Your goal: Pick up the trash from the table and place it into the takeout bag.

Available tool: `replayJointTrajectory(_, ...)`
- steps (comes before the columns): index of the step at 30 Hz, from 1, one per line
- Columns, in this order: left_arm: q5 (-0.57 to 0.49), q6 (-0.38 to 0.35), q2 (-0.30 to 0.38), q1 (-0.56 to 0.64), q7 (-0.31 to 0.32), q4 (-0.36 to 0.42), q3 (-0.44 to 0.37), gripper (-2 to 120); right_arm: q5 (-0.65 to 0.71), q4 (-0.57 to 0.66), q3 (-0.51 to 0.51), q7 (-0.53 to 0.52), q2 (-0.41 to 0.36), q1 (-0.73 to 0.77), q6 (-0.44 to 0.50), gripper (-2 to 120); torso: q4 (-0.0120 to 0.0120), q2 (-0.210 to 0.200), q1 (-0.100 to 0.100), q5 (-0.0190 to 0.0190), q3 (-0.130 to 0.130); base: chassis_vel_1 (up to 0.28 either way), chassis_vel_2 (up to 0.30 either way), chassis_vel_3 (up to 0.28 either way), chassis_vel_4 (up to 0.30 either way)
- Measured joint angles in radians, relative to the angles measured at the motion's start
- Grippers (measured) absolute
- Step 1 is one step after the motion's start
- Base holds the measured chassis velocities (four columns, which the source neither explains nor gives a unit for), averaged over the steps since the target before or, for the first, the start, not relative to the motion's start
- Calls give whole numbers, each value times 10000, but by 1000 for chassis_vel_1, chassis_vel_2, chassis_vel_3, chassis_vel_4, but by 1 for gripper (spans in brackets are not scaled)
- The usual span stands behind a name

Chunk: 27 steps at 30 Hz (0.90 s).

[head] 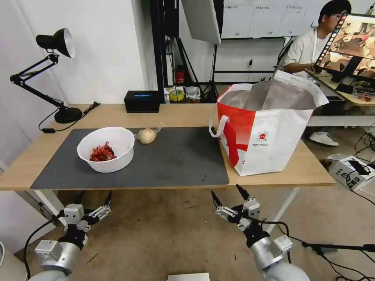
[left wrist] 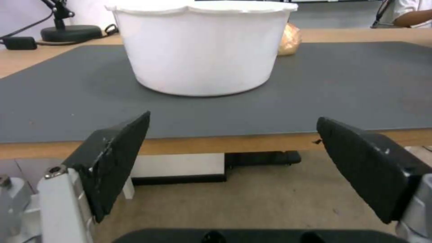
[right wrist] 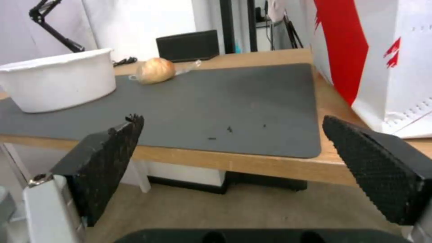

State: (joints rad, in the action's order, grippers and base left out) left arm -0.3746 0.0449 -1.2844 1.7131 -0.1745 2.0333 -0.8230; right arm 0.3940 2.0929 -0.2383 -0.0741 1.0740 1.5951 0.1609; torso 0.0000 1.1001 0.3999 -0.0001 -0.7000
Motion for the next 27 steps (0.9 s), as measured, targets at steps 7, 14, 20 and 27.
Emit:
replayJointTrajectory(7,-1,6,2,6,-42,-4,-15,100,-17,-23,87,-1,-81,-111,-50,100,0,0,0,0,0,0,0,0,0)
replayJointTrajectory(14,-1,36,-5,-70,-76,-125,15,100,179,-252,533,-116,-260,-886,-328,100,-4,0,-1,1,0,0,0,0,0)
replayJointTrajectory(20,-4,48,-3,-96,-88,-118,-3,100,968,-776,1944,-564,-571,-3608,-1276,100,0,-1,2,-1,-1,0,0,0,0)
replayJointTrajectory(27,-7,51,-66,-97,-85,-146,-82,100,2542,-2358,3878,-699,-482,-7237,-1950,100,1,-3,3,-1,-3,0,0,0,0)
